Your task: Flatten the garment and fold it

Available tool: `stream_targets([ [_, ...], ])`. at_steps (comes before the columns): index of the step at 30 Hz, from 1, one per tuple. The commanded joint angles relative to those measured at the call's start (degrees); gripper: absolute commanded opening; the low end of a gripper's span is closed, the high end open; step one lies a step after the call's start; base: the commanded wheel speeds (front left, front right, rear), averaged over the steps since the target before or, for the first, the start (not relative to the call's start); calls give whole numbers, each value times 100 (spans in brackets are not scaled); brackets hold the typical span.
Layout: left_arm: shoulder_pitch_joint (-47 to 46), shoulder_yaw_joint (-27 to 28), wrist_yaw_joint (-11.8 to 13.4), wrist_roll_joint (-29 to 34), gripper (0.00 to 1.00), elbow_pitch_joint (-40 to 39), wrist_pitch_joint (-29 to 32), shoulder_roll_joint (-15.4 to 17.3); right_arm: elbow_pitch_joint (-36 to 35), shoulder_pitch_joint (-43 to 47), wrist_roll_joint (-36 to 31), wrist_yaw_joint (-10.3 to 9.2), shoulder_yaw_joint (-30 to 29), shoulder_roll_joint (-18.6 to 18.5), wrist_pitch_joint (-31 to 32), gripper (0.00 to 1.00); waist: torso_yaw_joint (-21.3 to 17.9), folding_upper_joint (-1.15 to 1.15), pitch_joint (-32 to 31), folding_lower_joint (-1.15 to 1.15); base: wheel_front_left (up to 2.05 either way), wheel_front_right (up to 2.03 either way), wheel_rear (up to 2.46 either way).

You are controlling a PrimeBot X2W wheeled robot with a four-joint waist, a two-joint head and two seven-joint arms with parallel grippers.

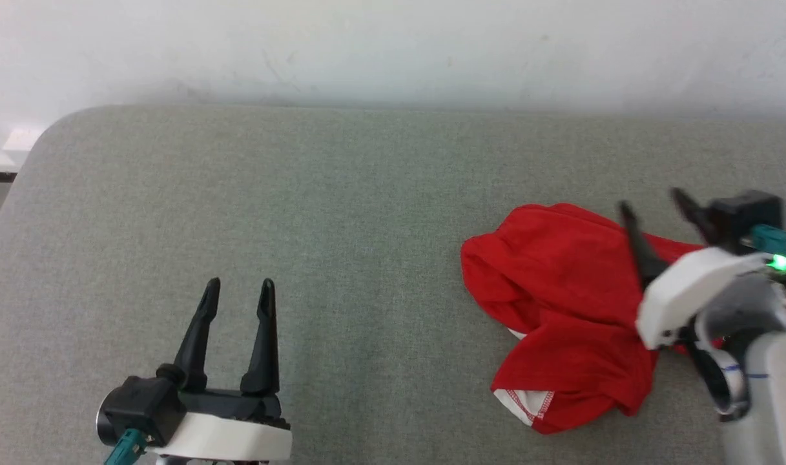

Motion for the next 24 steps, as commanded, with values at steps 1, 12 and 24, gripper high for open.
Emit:
stream_targets([
  [1,-106,-7,26,-35,100,-9,-27,-16,9,-130,161,29,183,-10,104,100,56,0,69,0,0,0,0],
  [12,-333,-103,23,-178,100,62,-27,-16,1614,-997,904,29,1576,-296,1256,100,450,0,440,0,0,0,0],
  [24,-500,-145,37,-242,100,159,-27,-16,2684,-1801,893,29,2317,-276,1047,0,667,0,541,0,0,0,0],
])
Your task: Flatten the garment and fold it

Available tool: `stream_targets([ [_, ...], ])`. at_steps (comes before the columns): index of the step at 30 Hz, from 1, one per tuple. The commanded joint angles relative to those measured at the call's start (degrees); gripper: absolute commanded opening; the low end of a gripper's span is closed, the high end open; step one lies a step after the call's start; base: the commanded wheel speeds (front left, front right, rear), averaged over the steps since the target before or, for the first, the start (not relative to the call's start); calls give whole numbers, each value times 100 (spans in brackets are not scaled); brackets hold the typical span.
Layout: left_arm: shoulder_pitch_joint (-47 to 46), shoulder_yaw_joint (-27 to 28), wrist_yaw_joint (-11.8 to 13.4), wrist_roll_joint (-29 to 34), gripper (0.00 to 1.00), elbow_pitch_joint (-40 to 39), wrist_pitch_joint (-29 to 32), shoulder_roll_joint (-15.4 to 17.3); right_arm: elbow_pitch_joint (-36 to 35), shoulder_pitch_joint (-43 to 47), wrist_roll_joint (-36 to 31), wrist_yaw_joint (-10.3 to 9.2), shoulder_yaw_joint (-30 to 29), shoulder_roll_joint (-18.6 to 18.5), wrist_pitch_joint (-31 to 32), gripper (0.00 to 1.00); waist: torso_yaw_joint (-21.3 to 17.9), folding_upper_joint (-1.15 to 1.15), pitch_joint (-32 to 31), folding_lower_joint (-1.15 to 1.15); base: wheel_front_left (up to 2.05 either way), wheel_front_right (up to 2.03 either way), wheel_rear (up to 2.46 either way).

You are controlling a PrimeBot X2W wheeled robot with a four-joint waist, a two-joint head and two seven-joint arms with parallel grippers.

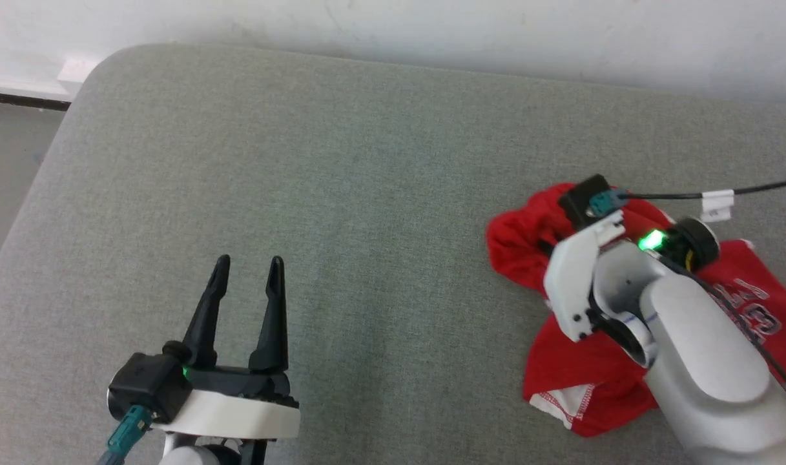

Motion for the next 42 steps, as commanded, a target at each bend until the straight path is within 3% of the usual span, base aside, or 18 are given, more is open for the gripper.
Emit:
stream_targets([
  [1,-107,12,35,-43,100,31,-27,-10,-48,-209,15,30,154,64,-187,0,-13,0,-47,-1,0,0,0],
  [9,-90,-30,49,-33,100,48,-27,-10,-561,-584,781,30,1494,396,-575,0,-14,0,-174,-1,0,0,0],
  [12,-46,-36,34,-37,100,58,-27,-10,-876,-388,1447,30,2282,327,-388,0,15,0,-203,-1,0,0,0],
  [15,12,-13,30,-44,100,85,-27,-10,-1164,-115,1988,30,2937,21,-185,0,38,0,-253,-1,0,0,0],
  [16,32,0,32,-46,100,89,-27,-10,-1237,-38,2083,30,3071,-93,-205,18,34,0,-267,-1,0,0,0],
  [17,49,12,33,-47,100,93,-27,-10,-1279,23,2157,30,3161,-200,-255,100,28,0,-286,-1,0,0,0],
  [20,103,28,47,-47,100,112,-27,-10,-1313,92,2183,30,3164,-439,-539,100,-5,0,-377,-1,0,0,0],
  [25,216,21,60,-17,100,126,-27,-10,-1372,229,2084,30,2246,-432,-1243,100,-128,0,-583,-1,0,0,0],
  [30,327,-22,84,5,100,109,-27,-10,-1469,769,1362,30,677,-376,-1553,100,-214,0,-716,-1,0,0,0],
  [36,411,-27,84,31,100,73,-27,-10,-2167,2295,536,30,-1046,-27,-926,100,-250,0,-715,-1,0,0,0],
  [42,375,10,67,30,100,28,-27,-10,-2882,3481,110,30,-1762,509,-381,100,-245,0,-565,-1,0,0,0],
])
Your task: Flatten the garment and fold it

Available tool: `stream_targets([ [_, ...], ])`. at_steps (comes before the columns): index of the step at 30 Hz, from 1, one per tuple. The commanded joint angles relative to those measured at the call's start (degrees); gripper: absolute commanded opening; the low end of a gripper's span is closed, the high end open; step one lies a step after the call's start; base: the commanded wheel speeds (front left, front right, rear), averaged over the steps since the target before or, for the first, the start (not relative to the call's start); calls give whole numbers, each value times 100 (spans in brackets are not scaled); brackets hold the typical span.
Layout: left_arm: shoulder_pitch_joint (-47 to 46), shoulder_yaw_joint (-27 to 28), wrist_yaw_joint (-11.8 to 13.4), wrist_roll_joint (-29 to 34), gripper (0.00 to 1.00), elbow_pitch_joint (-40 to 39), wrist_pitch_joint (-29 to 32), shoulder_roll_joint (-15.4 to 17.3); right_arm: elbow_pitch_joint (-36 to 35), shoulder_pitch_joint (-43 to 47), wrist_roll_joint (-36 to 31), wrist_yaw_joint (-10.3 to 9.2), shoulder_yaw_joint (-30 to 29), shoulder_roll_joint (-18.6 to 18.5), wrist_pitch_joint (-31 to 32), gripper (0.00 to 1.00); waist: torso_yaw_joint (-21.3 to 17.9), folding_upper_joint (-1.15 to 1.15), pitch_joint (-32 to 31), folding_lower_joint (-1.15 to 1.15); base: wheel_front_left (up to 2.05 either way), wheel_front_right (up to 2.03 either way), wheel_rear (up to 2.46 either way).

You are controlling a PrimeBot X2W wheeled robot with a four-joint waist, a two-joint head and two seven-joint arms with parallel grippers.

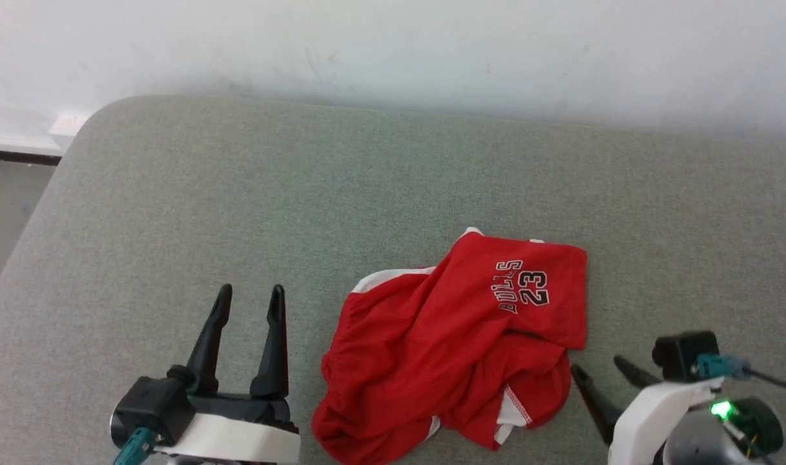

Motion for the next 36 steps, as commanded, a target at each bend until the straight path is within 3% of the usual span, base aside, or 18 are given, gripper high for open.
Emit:
stream_targets([
  [1,-6,41,12,22,100,-27,-27,-10,-143,196,-111,31,-59,174,71,100,4,0,85,1,0,0,0],
  [7,-114,95,-25,26,100,-11,-27,-10,22,267,-225,31,-82,394,58,100,27,0,196,1,0,0,0],
  [13,-201,109,-42,36,100,-11,-27,-10,724,25,-276,31,-9,509,91,100,78,0,269,1,0,0,0],
  [14,-207,107,-40,35,100,-13,-27,-10,833,-19,-268,31,8,521,88,95,85,0,281,1,0,0,0],
  [15,-212,107,-37,33,100,-15,-27,-10,930,-63,-253,31,25,531,75,60,89,0,290,1,0,0,0],
  [18,-216,116,-20,15,100,-12,-27,-10,1156,-180,-210,31,41,551,-35,0,91,0,296,1,0,0,0],
  [23,-189,149,39,-16,100,-29,-27,-11,1178,-333,-214,31,-3,564,-299,0,28,0,277,1,0,0,0],
  [27,-176,201,44,-47,100,-41,-27,-11,732,-467,-238,31,-279,567,-422,0,-61,0,276,1,0,0,0],
  [36,-168,181,36,-79,100,-22,-27,-11,-686,25,-457,31,-1922,567,352,0,-66,0,347,1,0,0,0],
])
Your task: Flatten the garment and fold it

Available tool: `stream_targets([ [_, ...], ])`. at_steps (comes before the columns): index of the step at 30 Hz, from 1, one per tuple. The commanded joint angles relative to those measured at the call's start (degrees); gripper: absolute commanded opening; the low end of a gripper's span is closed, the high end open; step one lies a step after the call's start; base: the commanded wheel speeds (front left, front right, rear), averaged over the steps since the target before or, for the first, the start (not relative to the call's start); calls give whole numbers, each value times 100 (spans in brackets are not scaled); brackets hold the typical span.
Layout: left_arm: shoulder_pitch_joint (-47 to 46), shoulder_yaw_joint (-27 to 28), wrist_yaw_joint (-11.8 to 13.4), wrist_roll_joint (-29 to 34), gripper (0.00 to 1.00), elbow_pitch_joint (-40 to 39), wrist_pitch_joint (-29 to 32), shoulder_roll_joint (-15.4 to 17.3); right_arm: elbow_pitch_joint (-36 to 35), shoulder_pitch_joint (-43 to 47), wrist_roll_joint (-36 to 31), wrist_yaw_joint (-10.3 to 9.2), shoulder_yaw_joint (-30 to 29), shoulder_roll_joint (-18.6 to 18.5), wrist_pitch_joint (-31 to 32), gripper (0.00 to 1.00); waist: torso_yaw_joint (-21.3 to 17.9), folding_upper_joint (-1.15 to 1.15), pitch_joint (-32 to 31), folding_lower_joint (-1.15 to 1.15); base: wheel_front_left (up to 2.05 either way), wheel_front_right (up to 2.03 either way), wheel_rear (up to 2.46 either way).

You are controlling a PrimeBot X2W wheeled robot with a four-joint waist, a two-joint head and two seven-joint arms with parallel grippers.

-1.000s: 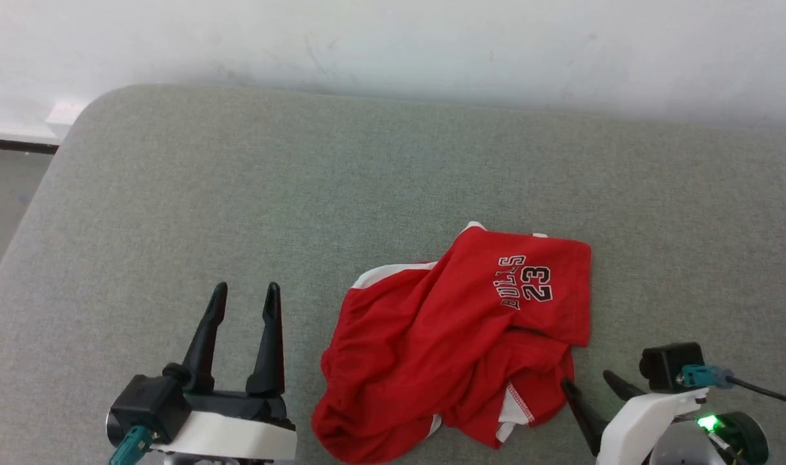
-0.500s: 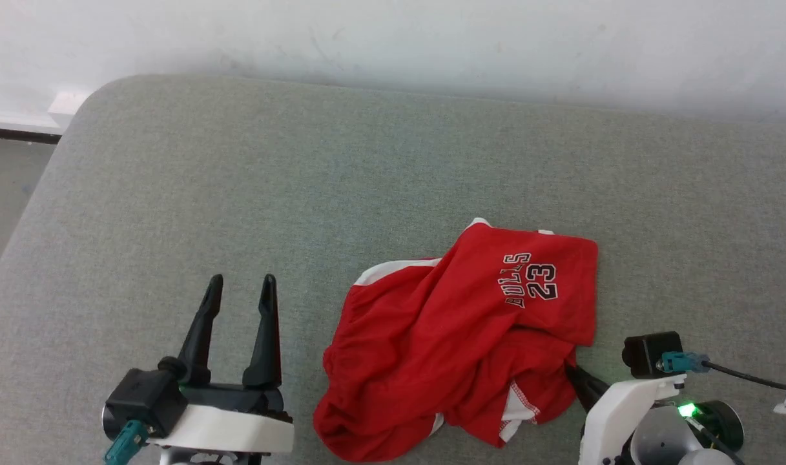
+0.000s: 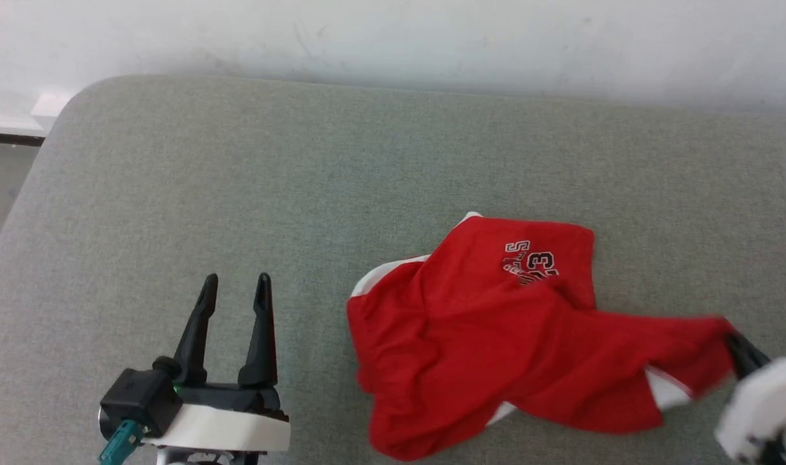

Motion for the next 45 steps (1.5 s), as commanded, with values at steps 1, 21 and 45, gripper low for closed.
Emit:
stream_targets([
  [1,-42,8,29,-49,100,13,-27,-11,-94,283,-30,30,-302,-5,210,0,39,0,21,0,0,0,0],
  [21,-35,19,-34,10,100,105,-27,-11,-56,-180,-539,30,-223,-3,-642,100,-58,0,-51,0,0,0,0],
  [45,-255,-103,-80,-48,100,174,-27,-11,2879,-1780,-635,30,967,-567,-393,0,409,0,324,0,0,0,0],
])
